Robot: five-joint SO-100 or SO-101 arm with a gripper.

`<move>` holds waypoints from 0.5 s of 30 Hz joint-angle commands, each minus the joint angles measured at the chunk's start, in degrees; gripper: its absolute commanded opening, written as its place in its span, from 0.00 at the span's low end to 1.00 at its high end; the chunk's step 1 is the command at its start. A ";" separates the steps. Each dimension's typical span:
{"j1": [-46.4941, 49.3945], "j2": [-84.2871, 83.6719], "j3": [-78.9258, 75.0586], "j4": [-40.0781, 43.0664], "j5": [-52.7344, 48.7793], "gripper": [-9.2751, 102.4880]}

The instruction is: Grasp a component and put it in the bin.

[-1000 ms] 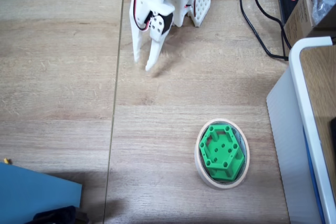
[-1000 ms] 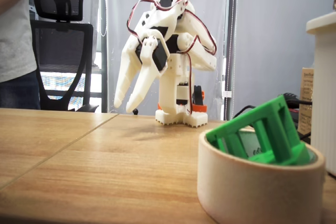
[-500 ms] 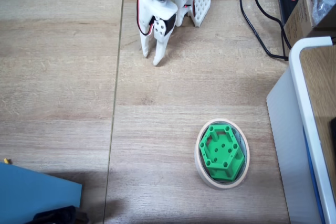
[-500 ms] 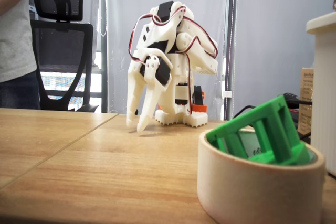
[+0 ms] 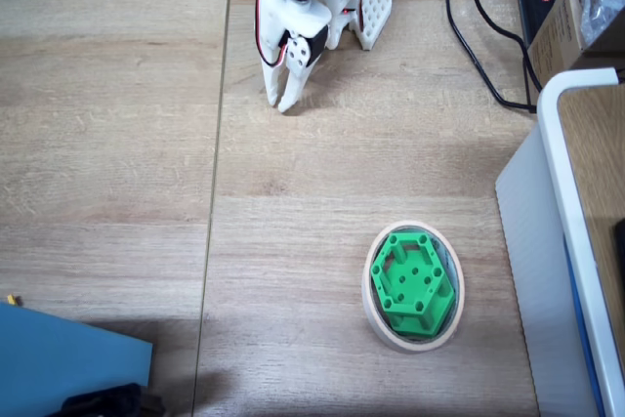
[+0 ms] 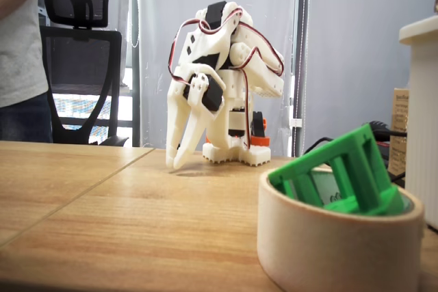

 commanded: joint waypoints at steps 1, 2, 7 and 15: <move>0.18 0.00 1.93 -0.53 0.00 0.11; 0.09 -0.09 2.02 -0.53 0.00 0.11; -0.18 -0.18 2.46 0.18 0.00 0.11; -0.26 -0.26 2.46 0.18 -0.35 0.11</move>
